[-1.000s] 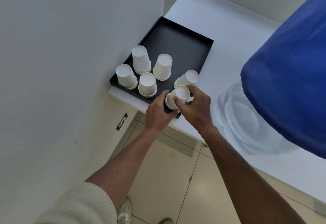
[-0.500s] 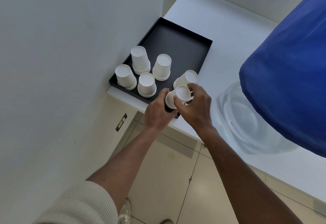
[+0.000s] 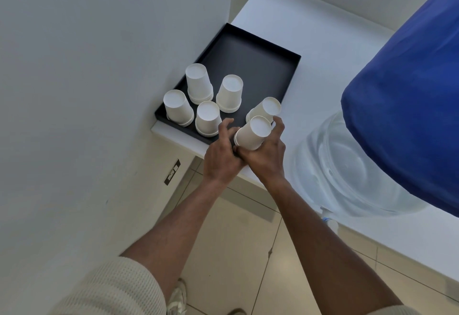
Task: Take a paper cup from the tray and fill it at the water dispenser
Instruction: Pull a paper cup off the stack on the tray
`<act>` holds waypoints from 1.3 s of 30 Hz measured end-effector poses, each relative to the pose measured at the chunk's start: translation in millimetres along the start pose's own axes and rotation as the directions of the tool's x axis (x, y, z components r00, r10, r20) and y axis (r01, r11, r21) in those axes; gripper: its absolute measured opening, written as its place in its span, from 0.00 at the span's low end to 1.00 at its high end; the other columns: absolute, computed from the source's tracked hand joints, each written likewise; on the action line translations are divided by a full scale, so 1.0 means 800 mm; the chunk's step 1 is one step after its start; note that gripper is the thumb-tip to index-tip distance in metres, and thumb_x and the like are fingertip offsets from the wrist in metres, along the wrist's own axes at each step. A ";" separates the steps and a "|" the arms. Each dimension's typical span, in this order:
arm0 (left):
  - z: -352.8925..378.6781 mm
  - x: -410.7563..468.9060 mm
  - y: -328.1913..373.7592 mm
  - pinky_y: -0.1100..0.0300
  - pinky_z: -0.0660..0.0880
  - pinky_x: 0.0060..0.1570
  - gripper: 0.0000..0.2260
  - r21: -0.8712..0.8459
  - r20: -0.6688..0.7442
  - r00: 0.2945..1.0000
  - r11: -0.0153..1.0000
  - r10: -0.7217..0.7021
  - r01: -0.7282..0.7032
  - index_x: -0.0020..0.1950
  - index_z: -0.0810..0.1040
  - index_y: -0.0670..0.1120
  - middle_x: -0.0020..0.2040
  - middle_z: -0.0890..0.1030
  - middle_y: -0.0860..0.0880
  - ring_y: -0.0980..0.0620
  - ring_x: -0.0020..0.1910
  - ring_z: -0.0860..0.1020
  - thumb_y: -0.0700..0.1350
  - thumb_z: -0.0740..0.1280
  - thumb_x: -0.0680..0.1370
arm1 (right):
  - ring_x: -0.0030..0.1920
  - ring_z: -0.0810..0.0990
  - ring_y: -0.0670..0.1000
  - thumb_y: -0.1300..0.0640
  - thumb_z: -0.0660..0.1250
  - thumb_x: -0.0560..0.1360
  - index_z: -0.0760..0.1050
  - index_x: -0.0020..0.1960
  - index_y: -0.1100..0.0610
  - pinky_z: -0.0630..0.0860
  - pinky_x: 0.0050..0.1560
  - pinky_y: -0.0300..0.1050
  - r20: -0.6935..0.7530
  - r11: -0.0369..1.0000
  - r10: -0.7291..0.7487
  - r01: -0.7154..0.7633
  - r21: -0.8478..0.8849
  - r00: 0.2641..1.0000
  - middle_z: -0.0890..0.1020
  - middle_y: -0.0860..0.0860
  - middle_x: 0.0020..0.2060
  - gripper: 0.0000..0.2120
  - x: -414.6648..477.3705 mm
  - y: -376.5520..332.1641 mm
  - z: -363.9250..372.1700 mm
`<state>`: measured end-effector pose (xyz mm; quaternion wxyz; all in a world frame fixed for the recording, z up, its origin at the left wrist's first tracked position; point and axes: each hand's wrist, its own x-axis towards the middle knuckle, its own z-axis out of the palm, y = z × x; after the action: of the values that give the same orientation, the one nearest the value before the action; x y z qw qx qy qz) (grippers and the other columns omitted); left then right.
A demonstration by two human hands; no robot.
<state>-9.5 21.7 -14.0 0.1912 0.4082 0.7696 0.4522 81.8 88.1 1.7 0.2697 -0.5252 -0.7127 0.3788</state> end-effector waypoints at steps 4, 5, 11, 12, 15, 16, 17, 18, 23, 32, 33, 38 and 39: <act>0.001 0.000 -0.004 0.44 0.80 0.45 0.38 0.000 0.009 1.000 1.000 -0.019 0.019 0.75 0.63 0.45 0.50 0.88 0.51 0.39 0.47 0.84 0.45 0.78 0.69 | 0.53 0.78 0.53 0.56 0.83 0.66 0.58 0.76 0.55 0.72 0.49 0.40 -0.018 1.000 -0.022 0.021 -0.007 1.000 0.74 0.34 0.48 0.47 0.006 0.006 0.005; 0.001 0.001 -0.004 0.44 0.80 0.45 0.38 0.002 0.010 1.000 1.000 -0.020 0.020 0.75 0.63 0.45 0.50 0.88 0.50 0.39 0.47 0.84 0.45 0.78 0.69 | 0.55 0.79 0.55 0.55 0.83 0.66 0.59 0.75 0.55 0.72 0.49 0.39 -0.015 1.000 -0.017 0.017 0.001 1.000 0.76 0.39 0.51 0.47 0.007 0.008 0.006; 0.005 0.003 -0.003 0.44 0.80 0.42 0.36 0.029 0.001 1.000 1.000 -0.012 0.012 0.77 0.64 0.44 0.47 0.87 0.48 0.37 0.45 0.84 0.43 0.76 0.72 | 0.64 0.74 0.58 0.53 0.84 0.64 0.60 0.73 0.56 0.65 0.50 0.30 -0.019 1.000 -0.009 0.009 0.028 1.000 0.74 0.48 0.57 0.46 0.009 0.018 0.015; 0.005 0.002 -0.003 0.45 0.80 0.41 0.37 0.031 0.000 1.000 0.999 -0.008 0.008 0.77 0.64 0.44 0.47 0.87 0.48 0.37 0.45 0.84 0.43 0.76 0.72 | 0.64 0.73 0.58 0.52 0.83 0.64 0.60 0.73 0.56 0.63 0.50 0.27 -0.014 0.999 -0.004 0.005 0.035 1.000 0.73 0.47 0.57 0.46 0.009 0.020 0.016; 0.004 0.002 -0.002 0.45 0.80 0.41 0.39 0.023 0.007 1.000 1.000 0.002 -0.003 0.77 0.62 0.43 0.50 0.87 0.51 0.38 0.44 0.83 0.44 0.77 0.70 | 0.67 0.72 0.59 0.52 0.84 0.64 0.59 0.74 0.55 0.67 0.56 0.37 -0.001 0.999 0.002 -0.002 0.043 1.000 0.73 0.47 0.59 0.48 0.013 0.025 0.017; 0.003 0.003 -0.002 0.45 0.80 0.41 0.40 0.022 0.012 1.000 1.000 0.003 -0.003 0.77 0.62 0.44 0.52 0.87 0.52 0.38 0.45 0.83 0.44 0.78 0.70 | 0.68 0.72 0.59 0.53 0.85 0.63 0.59 0.75 0.55 0.68 0.59 0.42 -0.001 0.999 0.002 -0.002 0.042 1.000 0.73 0.47 0.60 0.50 0.015 0.025 0.016; 0.003 0.005 -0.001 0.44 0.80 0.41 0.40 0.026 0.016 1.000 1.000 0.003 -0.004 0.77 0.61 0.44 0.53 0.87 0.52 0.39 0.45 0.83 0.44 0.78 0.69 | 0.68 0.73 0.59 0.53 0.85 0.63 0.59 0.76 0.55 0.69 0.61 0.45 0.000 0.999 0.003 -0.003 0.043 1.000 0.73 0.49 0.62 0.51 0.017 0.025 0.016; 0.003 0.006 -0.001 0.44 0.80 0.41 0.41 0.030 0.018 1.000 1.000 0.004 -0.005 0.77 0.61 0.44 0.52 0.87 0.52 0.39 0.45 0.83 0.44 0.78 0.69 | 0.69 0.73 0.59 0.53 0.86 0.62 0.59 0.76 0.56 0.70 0.62 0.47 0.001 0.999 0.005 -0.005 0.045 1.000 0.74 0.51 0.64 0.51 0.018 0.025 0.015; 0.003 0.009 -0.001 0.43 0.80 0.40 0.39 0.051 0.022 1.000 0.999 0.000 -0.001 0.77 0.61 0.45 0.46 0.86 0.49 0.38 0.43 0.83 0.44 0.77 0.71 | 0.66 0.75 0.59 0.54 0.86 0.62 0.60 0.73 0.57 0.76 0.66 0.56 -0.011 0.998 -0.017 0.017 0.053 1.000 0.74 0.51 0.63 0.49 0.019 0.023 0.016; 0.002 0.011 -0.003 0.43 0.80 0.40 0.37 0.097 0.034 0.999 0.995 -0.005 0.001 0.78 0.61 0.44 0.46 0.86 0.50 0.37 0.45 0.84 0.42 0.75 0.72 | 0.62 0.67 0.53 0.55 0.84 0.62 0.62 0.70 0.56 0.64 0.50 0.19 -0.054 0.996 -0.008 0.012 0.090 0.999 0.71 0.43 0.58 0.44 0.014 0.035 0.025; 0.003 0.012 -0.004 0.43 0.80 0.39 0.37 0.102 0.036 0.999 0.995 -0.008 0.004 0.78 0.61 0.45 0.46 0.86 0.49 0.37 0.45 0.84 0.42 0.74 0.73 | 0.62 0.68 0.53 0.55 0.84 0.62 0.63 0.70 0.56 0.64 0.50 0.22 -0.052 0.996 -0.009 0.014 0.085 0.999 0.71 0.43 0.58 0.44 0.014 0.034 0.026; 0.005 0.013 -0.006 0.44 0.79 0.40 0.37 0.110 0.040 0.999 0.994 -0.022 0.018 0.79 0.60 0.43 0.48 0.87 0.48 0.36 0.46 0.84 0.42 0.73 0.73 | 0.63 0.71 0.54 0.53 0.84 0.63 0.63 0.70 0.54 0.66 0.52 0.31 -0.050 0.996 -0.013 0.018 0.084 0.999 0.73 0.43 0.59 0.43 0.011 0.032 0.023; 0.005 0.014 -0.005 0.45 0.79 0.40 0.37 0.112 0.036 0.999 0.993 -0.030 0.026 0.79 0.60 0.43 0.49 0.87 0.48 0.36 0.47 0.84 0.41 0.72 0.73 | 0.64 0.72 0.55 0.53 0.84 0.63 0.63 0.70 0.54 0.69 0.54 0.35 -0.054 0.996 -0.018 0.023 0.084 0.998 0.75 0.44 0.60 0.43 0.010 0.030 0.022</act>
<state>-15.4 31.3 -18.8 0.1885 0.4159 0.7957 0.3979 78.7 95.4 -28.0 0.3143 -0.5158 -0.6941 0.3916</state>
